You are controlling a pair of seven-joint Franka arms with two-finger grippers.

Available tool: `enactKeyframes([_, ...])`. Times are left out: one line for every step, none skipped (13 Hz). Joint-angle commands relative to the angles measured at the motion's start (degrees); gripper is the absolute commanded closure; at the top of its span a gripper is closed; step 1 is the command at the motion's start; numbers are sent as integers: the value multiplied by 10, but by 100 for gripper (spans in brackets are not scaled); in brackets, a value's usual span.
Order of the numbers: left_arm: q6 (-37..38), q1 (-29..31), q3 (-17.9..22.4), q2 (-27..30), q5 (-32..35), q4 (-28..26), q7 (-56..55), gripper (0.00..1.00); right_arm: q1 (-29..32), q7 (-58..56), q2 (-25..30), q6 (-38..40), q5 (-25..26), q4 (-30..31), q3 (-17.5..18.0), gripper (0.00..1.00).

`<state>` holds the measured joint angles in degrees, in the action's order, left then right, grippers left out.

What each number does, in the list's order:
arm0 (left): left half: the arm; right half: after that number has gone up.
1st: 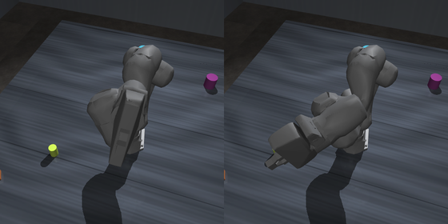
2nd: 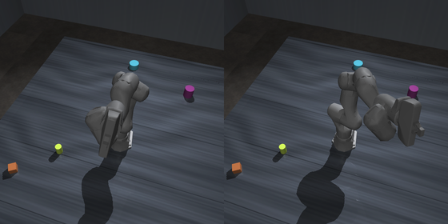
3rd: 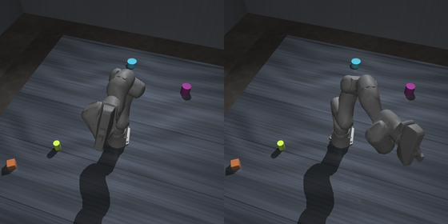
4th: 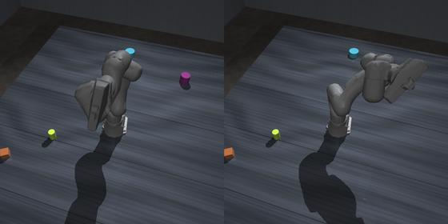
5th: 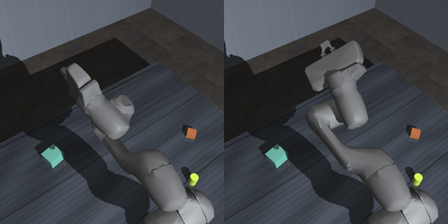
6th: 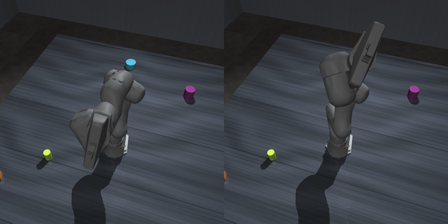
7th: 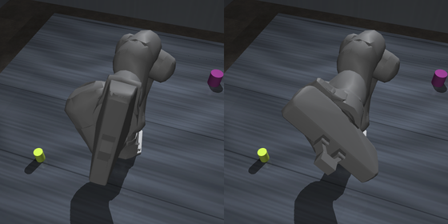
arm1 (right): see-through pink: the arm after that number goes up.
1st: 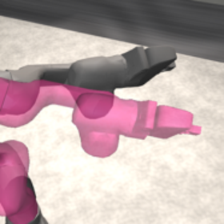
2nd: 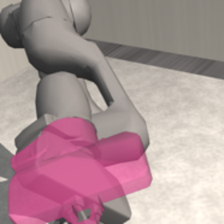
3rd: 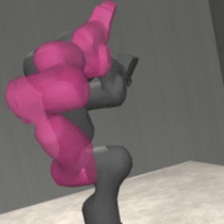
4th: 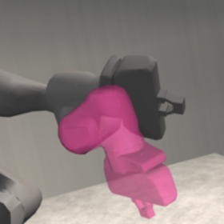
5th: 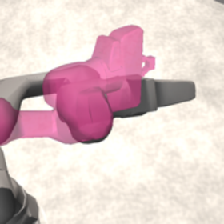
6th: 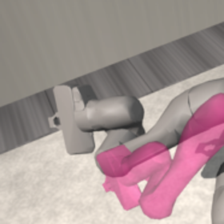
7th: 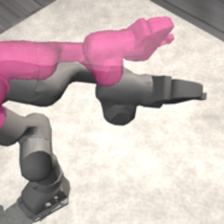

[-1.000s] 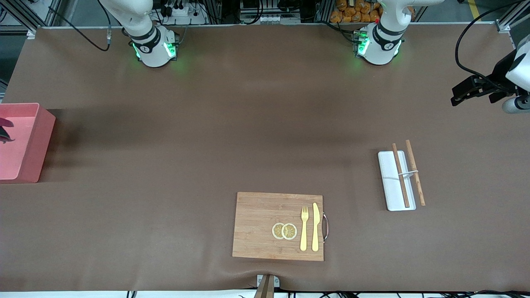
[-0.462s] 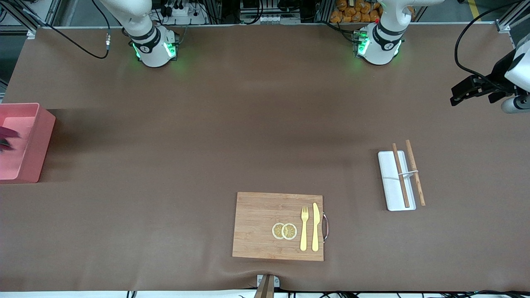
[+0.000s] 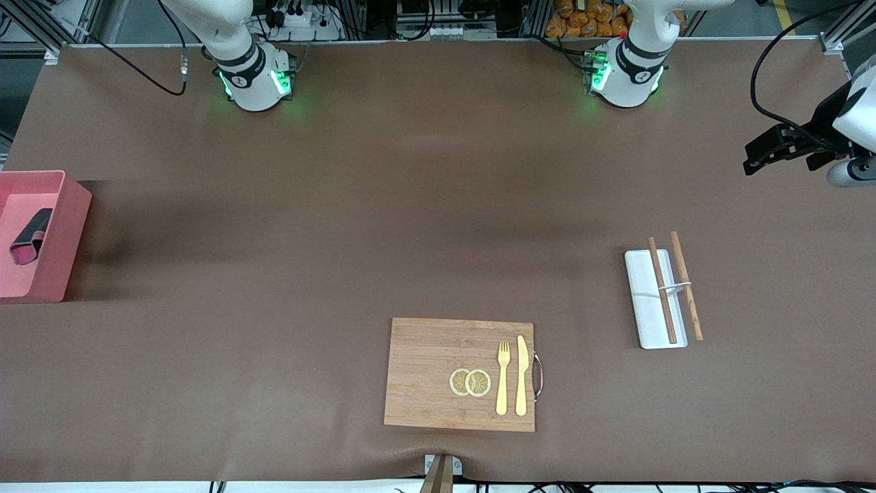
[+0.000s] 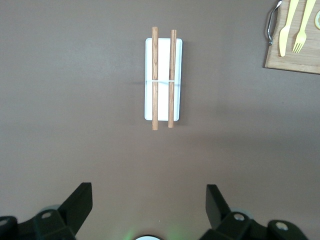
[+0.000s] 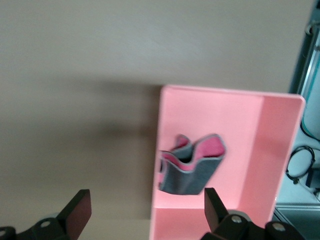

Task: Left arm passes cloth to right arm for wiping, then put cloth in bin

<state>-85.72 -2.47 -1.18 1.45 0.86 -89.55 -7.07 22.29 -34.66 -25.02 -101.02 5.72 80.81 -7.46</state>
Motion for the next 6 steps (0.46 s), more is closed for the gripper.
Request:
enactKeyframes([7, 8, -11, 9, 6, 2, 6, 0, -68, 64, 20, 49, -18, 8, -2, 0])
enactKeyframes([6, 19, -20, 8, 6, 2, 6, 0, -100, 95, 29, 67, -24, 8, -3, 0])
enactKeyframes([6, 30, -38, 8, 6, 2, 5, 0, -125, 126, 42, 81, -24, 9, -2, 0])
enactKeyframes([6, 48, -58, 8, 6, 2, 5, 0, -151, 149, 50, 93, -25, 9, -2, 0])
enactKeyframes([6, 61, -70, 8, 6, 2, 5, 0, -171, 171, 63, 100, -25, 17, -2, 0])
enactKeyframes([5, 61, -70, 7, 6, 2, 6, 0, -195, 207, 81, 111, -25, 31, -2, 0])
